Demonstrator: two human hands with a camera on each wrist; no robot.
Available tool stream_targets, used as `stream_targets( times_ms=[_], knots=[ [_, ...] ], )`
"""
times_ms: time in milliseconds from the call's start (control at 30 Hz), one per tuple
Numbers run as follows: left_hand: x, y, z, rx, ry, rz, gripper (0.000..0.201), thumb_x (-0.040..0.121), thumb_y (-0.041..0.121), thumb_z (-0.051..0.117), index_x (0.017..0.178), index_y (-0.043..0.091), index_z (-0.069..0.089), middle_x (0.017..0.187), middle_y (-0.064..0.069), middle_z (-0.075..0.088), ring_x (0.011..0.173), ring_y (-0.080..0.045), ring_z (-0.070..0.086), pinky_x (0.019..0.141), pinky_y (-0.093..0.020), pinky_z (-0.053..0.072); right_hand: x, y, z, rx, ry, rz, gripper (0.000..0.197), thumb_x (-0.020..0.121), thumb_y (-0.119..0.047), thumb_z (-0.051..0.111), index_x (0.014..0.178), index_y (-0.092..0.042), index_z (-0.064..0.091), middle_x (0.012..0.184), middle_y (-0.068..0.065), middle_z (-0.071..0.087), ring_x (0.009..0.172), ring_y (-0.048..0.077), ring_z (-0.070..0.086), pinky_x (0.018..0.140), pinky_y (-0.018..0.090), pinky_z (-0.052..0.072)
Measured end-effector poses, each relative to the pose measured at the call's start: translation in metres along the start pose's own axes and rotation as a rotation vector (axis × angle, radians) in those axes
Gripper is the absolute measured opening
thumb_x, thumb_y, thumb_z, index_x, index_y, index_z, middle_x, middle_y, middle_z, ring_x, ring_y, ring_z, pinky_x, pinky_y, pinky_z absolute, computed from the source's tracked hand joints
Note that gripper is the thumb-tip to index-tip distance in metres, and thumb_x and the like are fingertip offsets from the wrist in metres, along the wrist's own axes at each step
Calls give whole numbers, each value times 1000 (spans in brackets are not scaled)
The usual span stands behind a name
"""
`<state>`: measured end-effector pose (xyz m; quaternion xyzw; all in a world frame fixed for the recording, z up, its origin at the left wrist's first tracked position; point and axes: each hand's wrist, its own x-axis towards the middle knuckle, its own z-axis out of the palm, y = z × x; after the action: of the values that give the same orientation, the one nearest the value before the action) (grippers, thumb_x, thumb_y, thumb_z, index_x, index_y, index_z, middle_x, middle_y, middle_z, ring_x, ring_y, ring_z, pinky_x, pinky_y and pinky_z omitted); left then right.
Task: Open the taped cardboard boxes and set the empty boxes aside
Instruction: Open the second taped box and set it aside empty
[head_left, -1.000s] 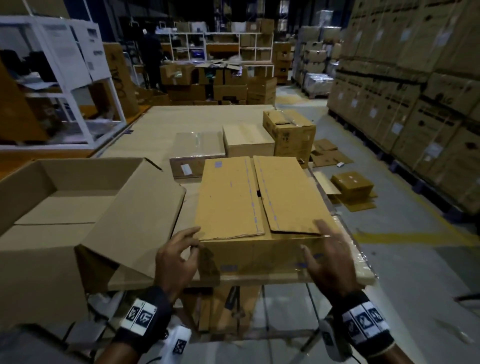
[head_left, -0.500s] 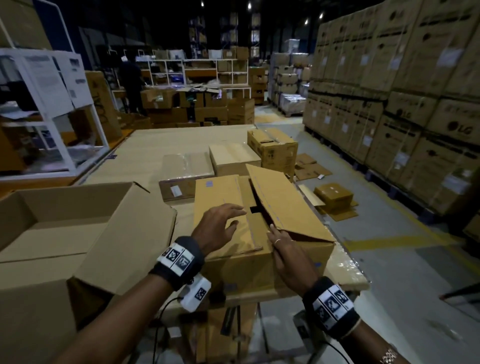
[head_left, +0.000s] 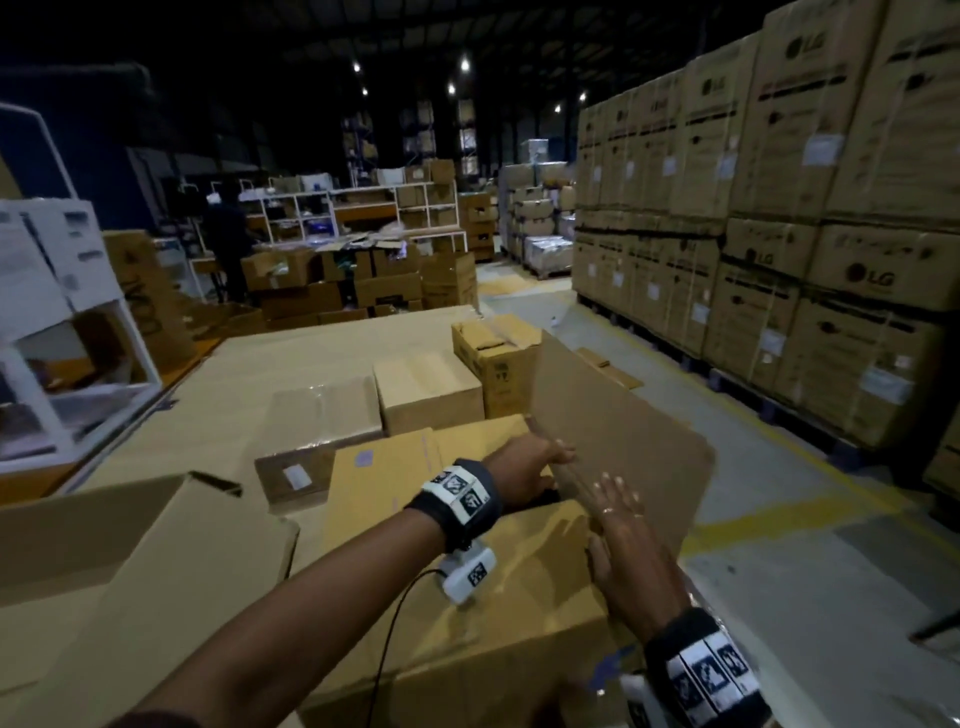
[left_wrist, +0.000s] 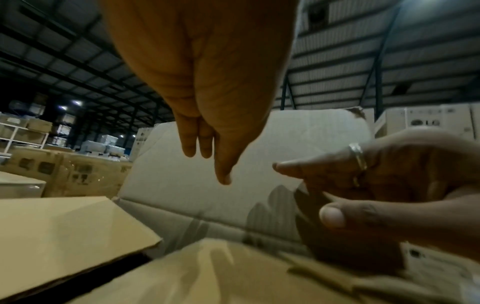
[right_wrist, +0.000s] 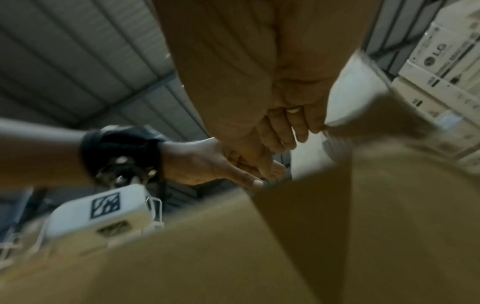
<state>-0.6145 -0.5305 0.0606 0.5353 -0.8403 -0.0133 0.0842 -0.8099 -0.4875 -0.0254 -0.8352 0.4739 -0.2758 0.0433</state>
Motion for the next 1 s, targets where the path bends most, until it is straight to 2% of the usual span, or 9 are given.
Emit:
stream_targets(
  times_ms=[100, 200, 267, 333, 500, 667, 767, 900, 1000],
  knots=[
    [38, -5, 27, -4, -166, 25, 45, 93, 10, 65, 138, 6, 60, 144, -14, 58, 130, -33, 56, 107, -44, 46, 0, 19, 15, -29, -153, 142, 74, 62, -12, 89, 130, 1, 64, 132, 21, 65, 118, 36, 66, 95, 45, 55],
    [64, -18, 54, -6, -269, 78, 45, 92, 13, 68, 136, 9, 61, 137, -11, 63, 124, -31, 60, 104, -45, 47, -4, 40, 38, -24, -143, 157, 46, 80, -23, 70, 121, -2, 70, 123, 20, 70, 109, 35, 71, 92, 49, 57],
    [75, -23, 68, -13, -288, 126, 39, 93, 16, 67, 131, 11, 65, 129, -10, 68, 119, -30, 62, 99, -43, 49, -7, 44, 39, 83, -69, 219, 44, 95, -21, 47, 134, -6, 62, 128, 14, 68, 113, 31, 68, 95, 41, 56],
    [82, -24, 77, -30, -292, 141, 33, 95, 19, 67, 127, 14, 70, 123, -6, 72, 113, -27, 66, 96, -38, 51, -4, 37, 29, 157, -150, 317, 46, 102, -10, 39, 147, -14, 48, 135, 7, 63, 118, 27, 61, 98, 34, 48],
    [91, -32, 78, -32, -270, 203, 29, 97, 28, 66, 122, 16, 74, 122, 0, 74, 110, -21, 68, 96, -32, 51, 4, 36, 28, 149, -278, 339, 53, 98, -1, 42, 149, -17, 45, 138, 9, 61, 118, 31, 59, 97, 37, 44],
    [99, -38, 67, -98, -228, 224, 19, 90, 18, 74, 108, 14, 80, 110, -2, 77, 99, -19, 71, 88, -27, 54, 15, 62, 17, 356, -283, 361, 33, 97, -36, 47, 122, -31, 68, 119, -10, 72, 110, 15, 65, 84, 31, 50],
    [110, -51, 55, -107, -202, 223, 22, 89, 13, 74, 111, 12, 79, 115, -3, 76, 104, -16, 70, 87, -19, 50, 45, 73, -5, 401, -373, 321, 43, 95, -48, 50, 126, -22, 65, 130, -1, 68, 114, 18, 63, 87, 31, 50],
    [131, -83, 45, 4, -203, 138, 36, 85, 15, 78, 121, 17, 75, 125, 0, 72, 116, -17, 65, 95, -28, 50, 104, 74, -15, 344, -469, 194, 47, 100, -24, 60, 143, -4, 54, 145, 9, 57, 130, 25, 57, 107, 41, 49],
    [139, -98, 48, 46, -289, 116, 41, 83, 14, 80, 124, 15, 73, 124, -3, 73, 112, -19, 67, 95, -30, 51, 138, 69, -5, 216, -609, 157, 44, 100, -23, 60, 137, 0, 58, 133, 17, 64, 122, 31, 60, 99, 36, 50]
  ],
)
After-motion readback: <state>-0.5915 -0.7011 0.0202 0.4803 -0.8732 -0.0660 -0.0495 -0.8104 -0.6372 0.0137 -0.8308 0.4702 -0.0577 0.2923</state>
